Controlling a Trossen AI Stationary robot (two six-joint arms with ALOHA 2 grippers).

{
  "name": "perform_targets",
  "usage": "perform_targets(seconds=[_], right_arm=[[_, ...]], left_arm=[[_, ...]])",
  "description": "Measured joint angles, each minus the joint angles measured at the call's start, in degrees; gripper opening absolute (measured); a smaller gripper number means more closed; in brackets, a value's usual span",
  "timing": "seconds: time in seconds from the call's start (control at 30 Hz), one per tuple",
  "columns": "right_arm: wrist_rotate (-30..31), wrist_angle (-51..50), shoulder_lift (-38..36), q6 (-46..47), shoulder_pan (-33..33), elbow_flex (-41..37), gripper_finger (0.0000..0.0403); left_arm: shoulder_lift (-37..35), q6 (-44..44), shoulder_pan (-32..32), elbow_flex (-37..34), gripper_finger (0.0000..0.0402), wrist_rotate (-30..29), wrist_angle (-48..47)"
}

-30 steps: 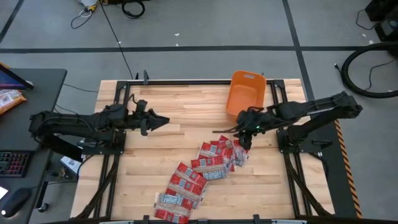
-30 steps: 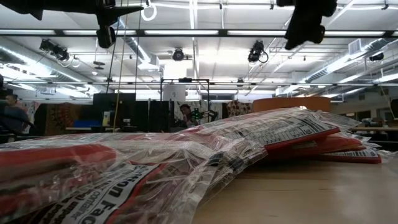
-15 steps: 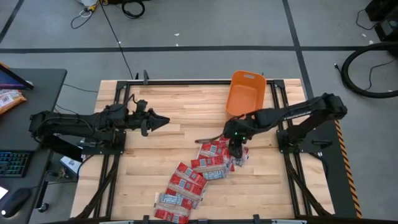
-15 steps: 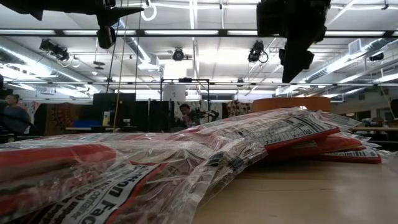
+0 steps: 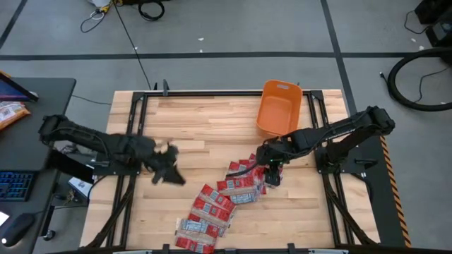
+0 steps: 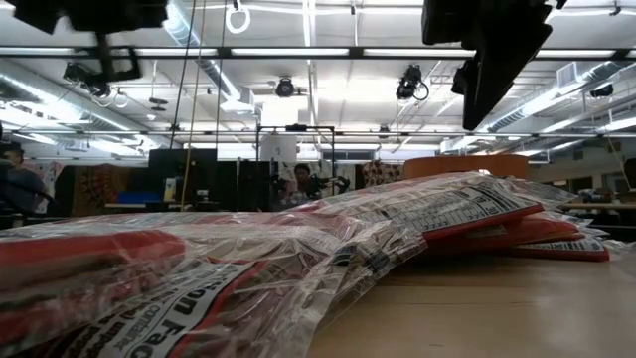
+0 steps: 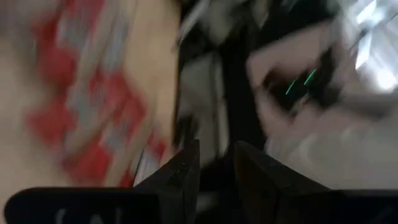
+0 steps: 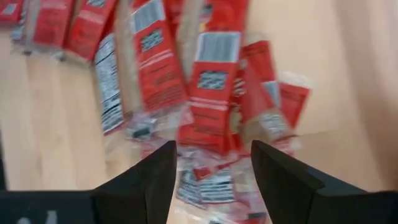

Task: Sort popcorn bags into baskets
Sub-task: Adjust the red popcorn bags on the table

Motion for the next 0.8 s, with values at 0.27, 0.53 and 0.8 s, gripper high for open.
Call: perform_targets(seconds=[0.27,0.53,0.8], right_arm=[[4.71,-0.55,-3.19,0.72,0.00,0.00,0.0212],[5.17,-0.27,-3.19,0.74,-0.02,0.00,0.0212],[5.18,-0.18,-3.32,2.11,0.00,0.00,0.0212]], left_arm=[[12.45,-3.14,-13.19,0.03,0.0103,-1.78,-0.80],[27.32,-9.56,-19.19,0.01,0.0103,-2.41,15.25],[38.73,-12.70,-19.46,0.01,0.0103,-6.54,24.20]])
